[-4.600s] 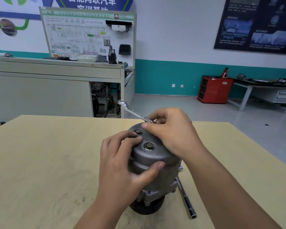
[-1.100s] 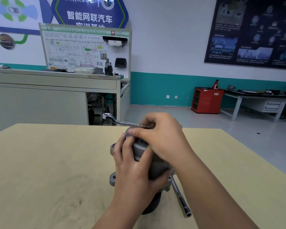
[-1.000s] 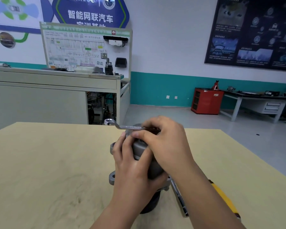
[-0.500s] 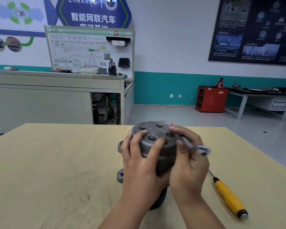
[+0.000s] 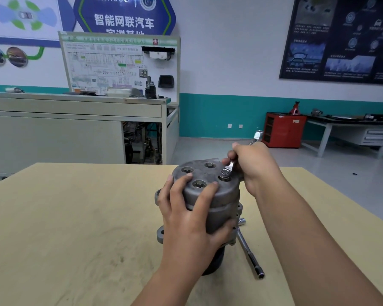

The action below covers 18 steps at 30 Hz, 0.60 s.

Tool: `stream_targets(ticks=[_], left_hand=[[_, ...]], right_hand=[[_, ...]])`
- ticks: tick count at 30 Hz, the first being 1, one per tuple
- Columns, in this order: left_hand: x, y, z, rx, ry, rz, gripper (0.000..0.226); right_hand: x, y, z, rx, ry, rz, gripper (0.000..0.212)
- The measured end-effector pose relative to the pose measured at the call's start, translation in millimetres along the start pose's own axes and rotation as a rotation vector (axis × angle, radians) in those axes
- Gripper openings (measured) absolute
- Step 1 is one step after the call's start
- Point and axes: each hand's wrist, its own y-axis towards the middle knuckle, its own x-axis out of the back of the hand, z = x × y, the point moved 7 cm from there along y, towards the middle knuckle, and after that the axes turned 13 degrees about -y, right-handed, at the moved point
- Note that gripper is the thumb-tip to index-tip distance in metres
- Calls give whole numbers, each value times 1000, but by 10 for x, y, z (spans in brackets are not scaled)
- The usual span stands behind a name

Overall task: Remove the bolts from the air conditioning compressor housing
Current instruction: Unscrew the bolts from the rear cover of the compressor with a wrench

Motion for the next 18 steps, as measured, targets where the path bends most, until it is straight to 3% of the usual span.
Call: stream_targets(ticks=[9,14,18], left_hand=[[-30,-6,-18,11,39,18,73],[-17,-1,9,-15,22,-2,81],[-5,6,18,-36,-64,-36,83]], right_hand=[[-148,-17,184,122,-398,77,18],[-280,-67,180,278,-475,166,11],[-261,-163,198,448,-487,89,15]])
